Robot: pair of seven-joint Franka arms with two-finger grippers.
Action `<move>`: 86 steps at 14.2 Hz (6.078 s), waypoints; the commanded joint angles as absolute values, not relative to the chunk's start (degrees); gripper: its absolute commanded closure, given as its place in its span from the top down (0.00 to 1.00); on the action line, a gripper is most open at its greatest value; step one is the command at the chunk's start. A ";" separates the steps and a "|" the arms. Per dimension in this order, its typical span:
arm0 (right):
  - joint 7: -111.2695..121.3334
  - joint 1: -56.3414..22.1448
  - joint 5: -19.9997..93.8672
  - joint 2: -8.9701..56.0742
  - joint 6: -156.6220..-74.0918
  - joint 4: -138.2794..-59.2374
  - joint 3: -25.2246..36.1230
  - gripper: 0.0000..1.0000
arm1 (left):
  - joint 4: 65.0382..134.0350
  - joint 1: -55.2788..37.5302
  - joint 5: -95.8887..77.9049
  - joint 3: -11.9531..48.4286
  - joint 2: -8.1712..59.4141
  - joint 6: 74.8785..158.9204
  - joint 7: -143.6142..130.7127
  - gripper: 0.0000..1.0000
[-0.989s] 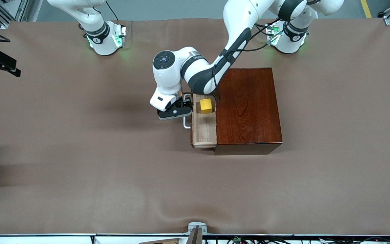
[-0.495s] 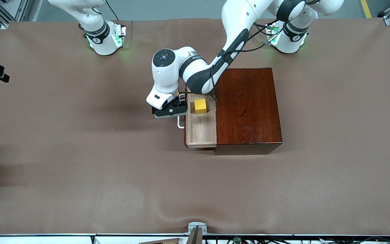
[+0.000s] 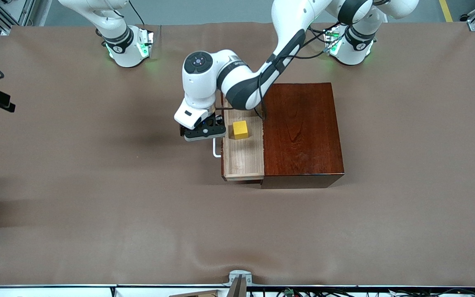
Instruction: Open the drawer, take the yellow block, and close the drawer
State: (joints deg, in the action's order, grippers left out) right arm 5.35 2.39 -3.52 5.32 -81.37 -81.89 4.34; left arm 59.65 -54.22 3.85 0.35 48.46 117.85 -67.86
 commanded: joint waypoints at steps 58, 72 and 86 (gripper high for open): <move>-118.82 -49.75 7.21 34.45 -114.17 -82.27 3.60 1.00 | 90.70 -1.49 4.13 4.75 -5.19 84.29 -5.71 1.00; -119.71 -49.66 7.03 35.69 -117.60 -82.36 3.60 0.09 | 90.44 -1.58 4.13 4.83 -5.19 84.29 -5.63 1.00; -117.52 -41.50 7.73 31.21 -103.63 -73.48 3.69 0.00 | 87.80 -2.37 3.60 10.10 -3.08 84.29 -8.16 1.00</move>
